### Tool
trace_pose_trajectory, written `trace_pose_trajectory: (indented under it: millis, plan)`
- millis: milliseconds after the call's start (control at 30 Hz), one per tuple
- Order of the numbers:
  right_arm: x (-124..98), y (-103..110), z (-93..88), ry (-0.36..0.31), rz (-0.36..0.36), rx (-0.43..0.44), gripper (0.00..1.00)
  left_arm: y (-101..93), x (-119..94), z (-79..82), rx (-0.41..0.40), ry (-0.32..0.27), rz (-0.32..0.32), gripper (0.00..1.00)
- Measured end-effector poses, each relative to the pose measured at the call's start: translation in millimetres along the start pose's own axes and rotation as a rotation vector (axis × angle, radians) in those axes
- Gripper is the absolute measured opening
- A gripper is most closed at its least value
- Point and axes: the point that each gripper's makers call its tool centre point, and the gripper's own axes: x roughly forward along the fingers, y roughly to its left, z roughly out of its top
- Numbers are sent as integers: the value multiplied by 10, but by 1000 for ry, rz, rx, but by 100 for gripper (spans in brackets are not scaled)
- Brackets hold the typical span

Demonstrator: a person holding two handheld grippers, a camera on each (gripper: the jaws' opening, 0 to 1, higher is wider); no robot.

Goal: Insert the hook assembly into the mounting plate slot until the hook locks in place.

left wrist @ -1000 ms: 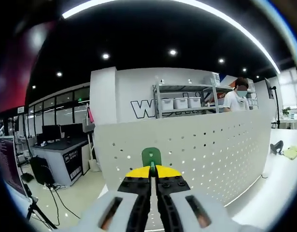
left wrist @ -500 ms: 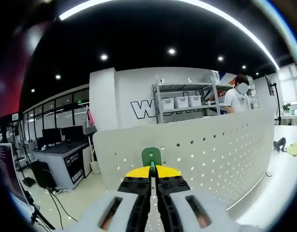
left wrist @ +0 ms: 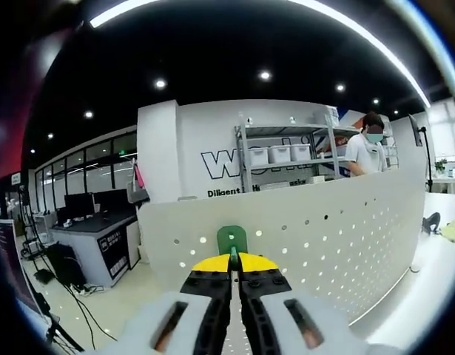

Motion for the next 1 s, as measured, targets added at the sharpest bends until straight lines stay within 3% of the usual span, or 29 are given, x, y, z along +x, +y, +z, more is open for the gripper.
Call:
trace_pose_trajectory:
  millis: [100, 200, 300, 600, 1000]
  plan:
    - [-3, -15, -3, -2, -4, 9, 53, 20, 20, -30, -18, 7, 7, 2]
    - [-6, -21, -15, 3, -6, 9, 53, -1, 41, -19, 31, 8, 0, 2]
    - [-4, -21, -17, 2, -5, 10, 53, 19, 55, -31, -14, 13, -1, 2]
    - [13, -19, -10, 0, -3, 10, 53, -22, 56, -82, -41, 34, -5, 3]
    - [10, -25, -8, -1, -3, 8, 53, -28, 64, -71, -20, 37, -29, 6]
